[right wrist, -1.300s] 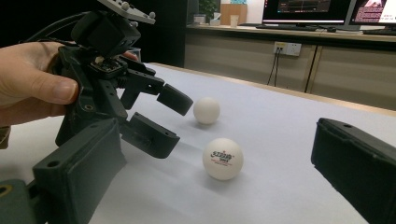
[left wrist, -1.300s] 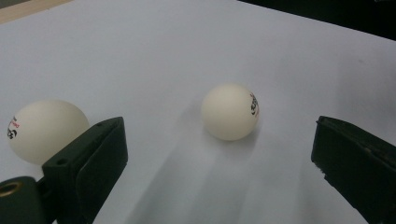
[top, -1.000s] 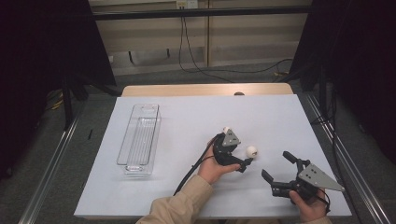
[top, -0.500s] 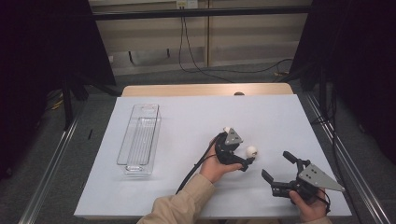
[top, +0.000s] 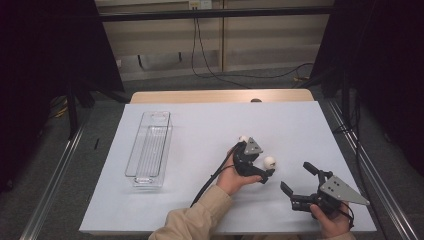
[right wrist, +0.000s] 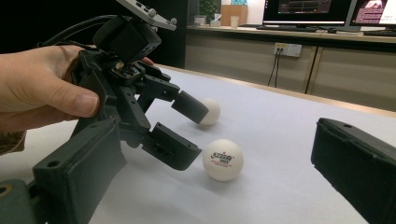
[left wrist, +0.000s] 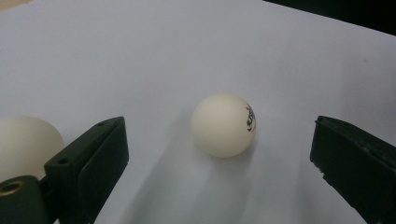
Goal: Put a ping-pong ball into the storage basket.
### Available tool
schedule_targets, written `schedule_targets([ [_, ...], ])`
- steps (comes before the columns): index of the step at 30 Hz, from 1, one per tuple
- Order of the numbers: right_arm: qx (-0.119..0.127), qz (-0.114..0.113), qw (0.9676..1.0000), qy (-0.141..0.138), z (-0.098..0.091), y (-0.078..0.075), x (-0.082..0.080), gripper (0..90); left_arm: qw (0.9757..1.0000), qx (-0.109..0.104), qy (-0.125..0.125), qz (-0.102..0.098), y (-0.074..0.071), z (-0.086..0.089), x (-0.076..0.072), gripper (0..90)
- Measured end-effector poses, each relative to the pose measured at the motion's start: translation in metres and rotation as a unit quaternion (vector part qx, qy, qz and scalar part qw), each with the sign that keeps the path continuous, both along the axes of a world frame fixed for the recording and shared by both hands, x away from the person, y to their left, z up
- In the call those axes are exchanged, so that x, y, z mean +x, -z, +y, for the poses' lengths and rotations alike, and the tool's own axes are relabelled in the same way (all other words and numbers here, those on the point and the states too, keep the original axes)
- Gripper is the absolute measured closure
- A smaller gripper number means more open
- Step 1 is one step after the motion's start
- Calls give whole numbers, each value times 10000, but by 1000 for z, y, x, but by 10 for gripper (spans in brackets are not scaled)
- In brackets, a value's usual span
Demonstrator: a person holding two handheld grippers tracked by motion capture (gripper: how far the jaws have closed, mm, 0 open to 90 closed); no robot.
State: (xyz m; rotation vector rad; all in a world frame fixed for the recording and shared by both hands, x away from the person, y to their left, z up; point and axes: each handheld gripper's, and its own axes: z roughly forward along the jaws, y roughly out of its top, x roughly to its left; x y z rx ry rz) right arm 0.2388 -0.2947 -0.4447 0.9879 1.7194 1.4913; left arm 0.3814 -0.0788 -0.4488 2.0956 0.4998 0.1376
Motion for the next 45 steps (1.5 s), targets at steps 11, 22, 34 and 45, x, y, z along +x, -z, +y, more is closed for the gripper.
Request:
schedule_targets([
  [11,16,1,10000,23,-1,0,0,15,10000,20,-18,-1,1,-2,2,49],
  [22,5,3,10000,-4,0,0,0,15,10000,62,-52,29,2,-6,3,50],
  [34,1,3,10000,-12,0,0,0,15,9999,119,13,55,4,-11,5,94],
  [45,3,0,10000,-7,1,0,0,15,9997,215,19,129,6,-16,7,164],
])
